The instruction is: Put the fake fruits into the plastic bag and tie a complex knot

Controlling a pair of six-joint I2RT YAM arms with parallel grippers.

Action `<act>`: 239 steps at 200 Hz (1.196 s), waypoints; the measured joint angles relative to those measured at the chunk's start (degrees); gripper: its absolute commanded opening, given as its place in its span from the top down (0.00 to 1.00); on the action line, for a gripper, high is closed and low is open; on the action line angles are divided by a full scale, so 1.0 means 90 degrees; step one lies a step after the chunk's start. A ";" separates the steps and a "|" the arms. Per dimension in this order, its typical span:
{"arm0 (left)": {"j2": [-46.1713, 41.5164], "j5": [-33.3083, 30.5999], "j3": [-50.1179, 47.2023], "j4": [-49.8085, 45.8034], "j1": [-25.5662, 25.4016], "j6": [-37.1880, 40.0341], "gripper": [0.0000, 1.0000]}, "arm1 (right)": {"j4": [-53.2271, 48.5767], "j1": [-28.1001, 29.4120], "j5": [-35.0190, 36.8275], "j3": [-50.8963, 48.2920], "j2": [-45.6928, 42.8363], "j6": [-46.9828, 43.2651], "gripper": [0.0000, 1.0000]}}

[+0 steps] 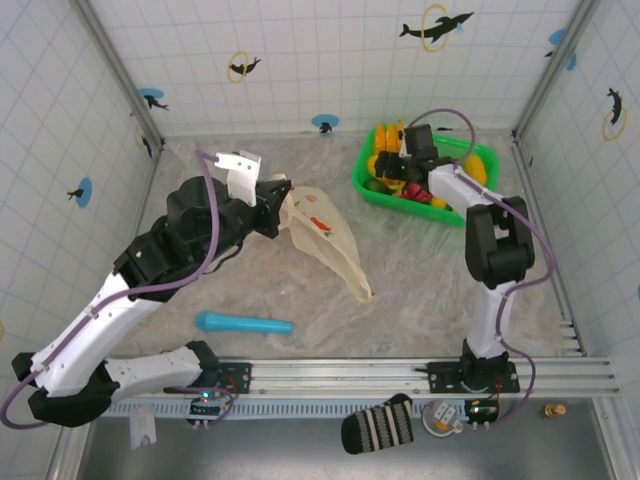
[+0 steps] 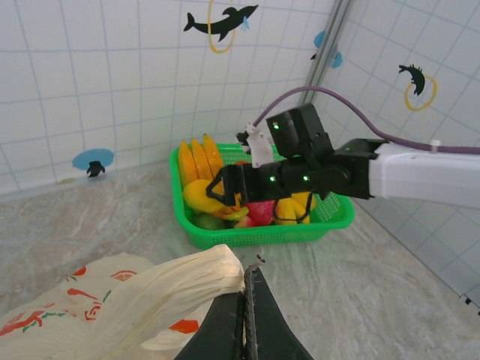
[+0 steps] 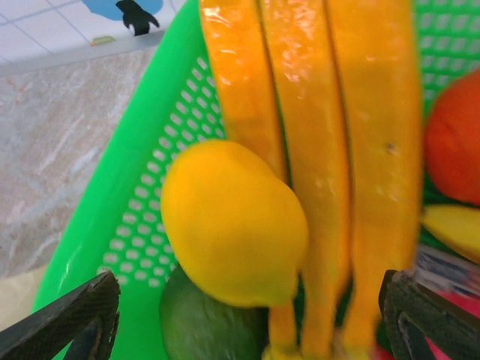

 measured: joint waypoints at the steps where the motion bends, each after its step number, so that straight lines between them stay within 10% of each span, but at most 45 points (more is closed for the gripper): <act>1: 0.0002 0.0002 0.0000 -0.0015 0.0000 0.0000 1.00 | 0.0000 -0.0007 -0.0019 0.0041 0.0041 0.0000 0.08; 111: 0.0408 -0.0061 0.0556 -0.0641 0.0000 0.0262 1.00 | 0.0287 -0.0216 -0.1066 0.0867 0.1212 0.0500 0.41; 184: 0.0522 -0.0151 0.0308 -0.0627 0.0291 0.0350 1.00 | 0.0913 -0.0158 -0.1416 -0.0520 -0.1481 0.0714 0.41; 239: 0.0435 0.0000 0.0124 -0.0627 0.0418 0.0347 1.00 | 0.2013 0.1902 -0.2030 -0.2883 -0.4070 0.0685 0.41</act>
